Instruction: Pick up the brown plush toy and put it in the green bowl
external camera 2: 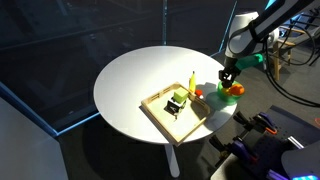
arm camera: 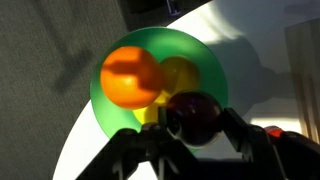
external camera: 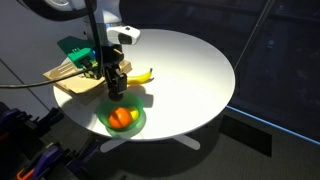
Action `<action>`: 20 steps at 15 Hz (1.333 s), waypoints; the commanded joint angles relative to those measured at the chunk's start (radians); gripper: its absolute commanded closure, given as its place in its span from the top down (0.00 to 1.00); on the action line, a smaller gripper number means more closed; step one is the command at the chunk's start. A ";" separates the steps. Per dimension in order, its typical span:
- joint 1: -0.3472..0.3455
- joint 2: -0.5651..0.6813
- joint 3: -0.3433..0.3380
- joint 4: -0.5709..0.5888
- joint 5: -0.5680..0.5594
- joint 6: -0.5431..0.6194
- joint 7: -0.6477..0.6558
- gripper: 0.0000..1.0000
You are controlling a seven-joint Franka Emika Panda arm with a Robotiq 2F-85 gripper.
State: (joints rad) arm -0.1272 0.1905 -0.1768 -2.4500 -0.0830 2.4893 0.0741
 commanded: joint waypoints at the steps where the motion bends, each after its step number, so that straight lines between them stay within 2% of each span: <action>1: -0.017 -0.026 -0.007 -0.026 -0.006 0.012 -0.024 0.34; 7: -0.026 -0.008 -0.010 -0.016 0.002 0.002 -0.030 0.34; 8: -0.026 -0.007 -0.010 -0.016 0.000 0.003 -0.029 0.47; 9: -0.026 -0.004 -0.010 -0.013 0.001 0.000 -0.029 0.83; 11: -0.026 0.001 -0.010 -0.010 0.002 -0.003 -0.028 0.86; 13: -0.026 0.005 -0.009 -0.006 0.003 -0.005 -0.028 1.00; 20: -0.019 -0.009 -0.006 0.008 0.001 -0.040 -0.022 1.00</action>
State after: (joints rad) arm -0.1429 0.2011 -0.1861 -2.4555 -0.0830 2.4861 0.0709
